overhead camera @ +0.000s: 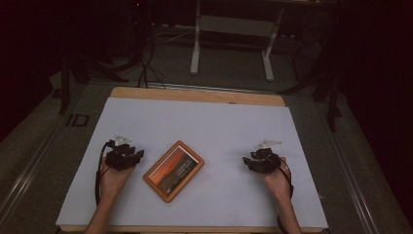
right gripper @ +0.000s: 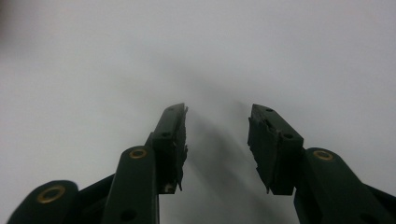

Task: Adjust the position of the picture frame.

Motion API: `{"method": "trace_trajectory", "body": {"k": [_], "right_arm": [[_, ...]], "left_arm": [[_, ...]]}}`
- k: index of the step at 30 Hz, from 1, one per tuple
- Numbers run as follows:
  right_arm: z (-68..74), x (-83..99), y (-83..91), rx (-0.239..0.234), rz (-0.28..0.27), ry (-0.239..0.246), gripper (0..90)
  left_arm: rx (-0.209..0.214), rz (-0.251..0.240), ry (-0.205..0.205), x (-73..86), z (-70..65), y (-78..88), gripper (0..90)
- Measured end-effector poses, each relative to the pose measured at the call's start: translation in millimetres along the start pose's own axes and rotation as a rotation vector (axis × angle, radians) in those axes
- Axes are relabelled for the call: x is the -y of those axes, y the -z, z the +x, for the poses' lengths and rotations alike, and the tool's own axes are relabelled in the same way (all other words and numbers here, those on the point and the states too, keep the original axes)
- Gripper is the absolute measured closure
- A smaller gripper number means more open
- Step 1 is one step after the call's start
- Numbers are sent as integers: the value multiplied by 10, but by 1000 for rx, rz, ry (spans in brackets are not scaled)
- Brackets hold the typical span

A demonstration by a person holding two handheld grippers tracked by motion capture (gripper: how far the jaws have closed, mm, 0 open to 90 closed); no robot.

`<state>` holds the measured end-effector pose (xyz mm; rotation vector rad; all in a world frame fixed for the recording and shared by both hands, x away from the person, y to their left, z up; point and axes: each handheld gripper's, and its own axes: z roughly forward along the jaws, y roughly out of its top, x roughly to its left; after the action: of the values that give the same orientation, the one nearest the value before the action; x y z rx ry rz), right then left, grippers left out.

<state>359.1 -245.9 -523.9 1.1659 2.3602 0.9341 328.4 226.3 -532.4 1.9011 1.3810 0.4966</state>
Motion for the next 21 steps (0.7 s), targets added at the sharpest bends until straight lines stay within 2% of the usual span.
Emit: {"method": "trace_trajectory", "body": {"k": [4,7,11,12,15,18,21], "right_arm": [[94,-42,5,4,10,38,576],[144,-77,31,-6,-10,49,579],[189,-124,55,-64,-43,32,581],[202,-137,54,-76,-48,29,581],[233,-167,42,-77,-46,45,583],[279,-218,25,-81,-40,59,583],[340,-294,17,-86,-38,93,583]], "left_arm": [[60,-16,-49,-40,-80,63,568],[103,-8,-82,-48,-134,91,567],[109,-11,-135,-65,-190,132,569],[111,-10,-136,-67,-196,138,580],[130,-8,-146,-63,-214,157,607],[121,-21,-181,-75,-247,192,661],[130,-25,-186,-79,-252,216,709]]}}
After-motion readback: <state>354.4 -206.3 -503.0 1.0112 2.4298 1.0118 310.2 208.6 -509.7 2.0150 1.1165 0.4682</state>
